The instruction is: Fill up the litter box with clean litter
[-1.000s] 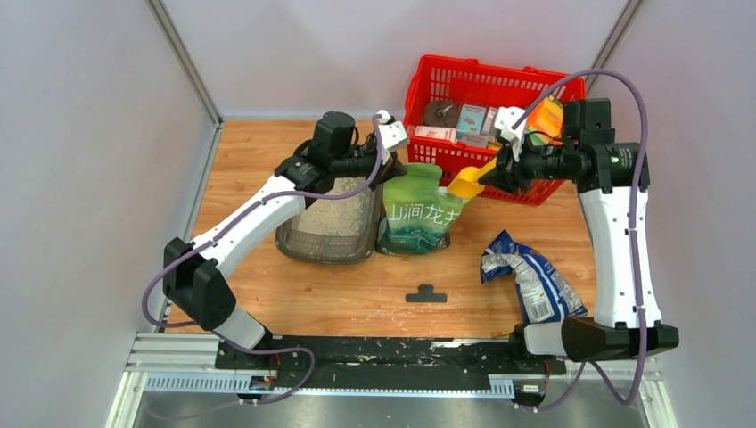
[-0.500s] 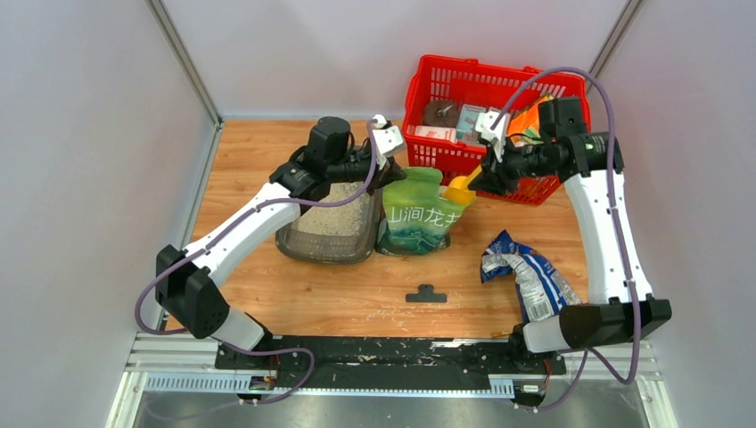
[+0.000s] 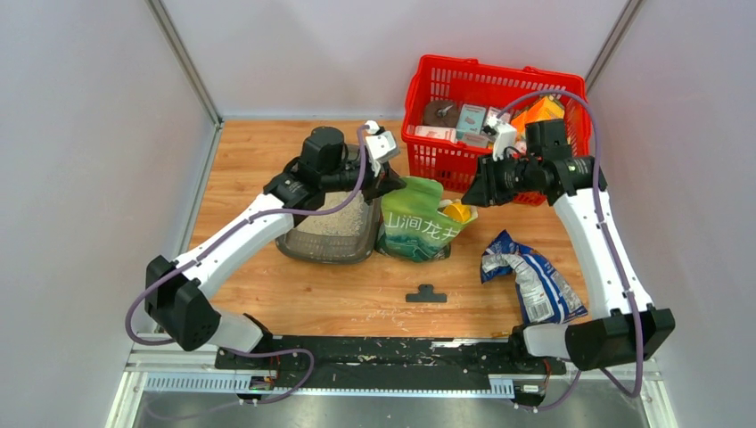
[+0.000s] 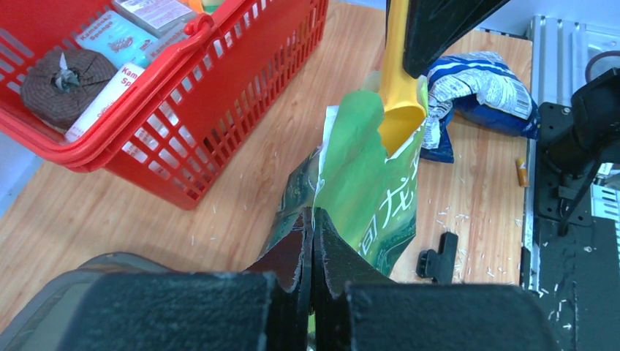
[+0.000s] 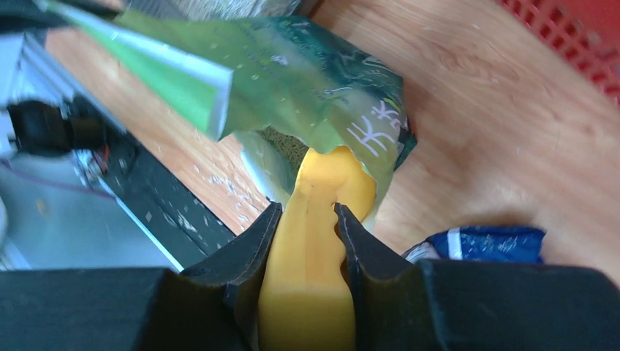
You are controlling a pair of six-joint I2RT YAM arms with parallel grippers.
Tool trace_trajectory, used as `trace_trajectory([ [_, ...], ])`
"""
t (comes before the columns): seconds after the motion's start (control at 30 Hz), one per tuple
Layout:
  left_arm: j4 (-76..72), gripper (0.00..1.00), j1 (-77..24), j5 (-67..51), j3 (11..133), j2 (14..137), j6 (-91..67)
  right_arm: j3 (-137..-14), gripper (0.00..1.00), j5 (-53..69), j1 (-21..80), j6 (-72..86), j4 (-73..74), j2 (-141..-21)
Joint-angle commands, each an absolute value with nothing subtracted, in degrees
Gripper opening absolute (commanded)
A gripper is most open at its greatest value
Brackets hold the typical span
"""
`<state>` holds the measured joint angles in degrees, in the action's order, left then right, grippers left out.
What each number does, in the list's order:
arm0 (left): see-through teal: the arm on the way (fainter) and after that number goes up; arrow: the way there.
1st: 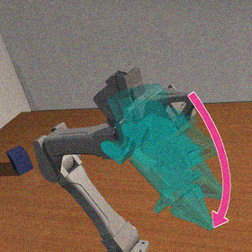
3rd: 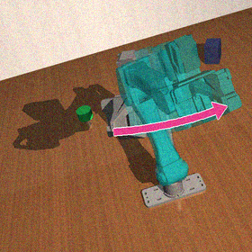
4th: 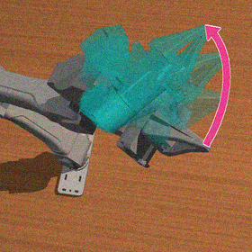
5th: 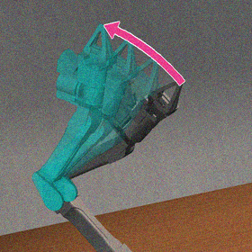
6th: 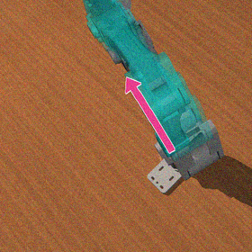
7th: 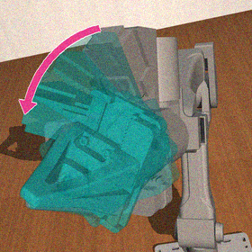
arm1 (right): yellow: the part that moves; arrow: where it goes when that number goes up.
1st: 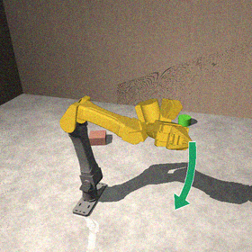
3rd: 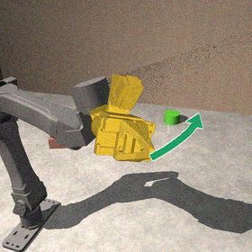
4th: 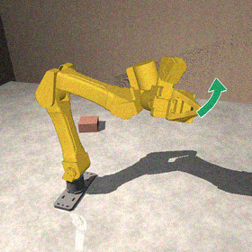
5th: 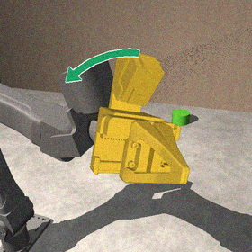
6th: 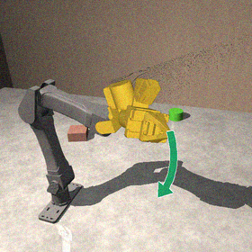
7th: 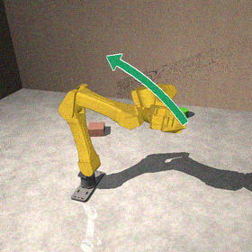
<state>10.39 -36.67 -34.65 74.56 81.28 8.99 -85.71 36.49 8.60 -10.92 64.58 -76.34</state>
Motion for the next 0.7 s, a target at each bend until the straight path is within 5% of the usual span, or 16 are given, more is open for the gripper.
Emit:
trace_trajectory([
  [0.0,0.97,0.00,-36.21,-32.70,75.15,76.20,6.16,-83.50,0.00,23.57,9.66,12.11,61.16,-73.30],
  [0.67,-14.24,0.00,-38.14,-19.77,85.60,82.26,-8.44,-88.15,0.00,-8.96,18.19,13.11,49.74,-78.84],
])
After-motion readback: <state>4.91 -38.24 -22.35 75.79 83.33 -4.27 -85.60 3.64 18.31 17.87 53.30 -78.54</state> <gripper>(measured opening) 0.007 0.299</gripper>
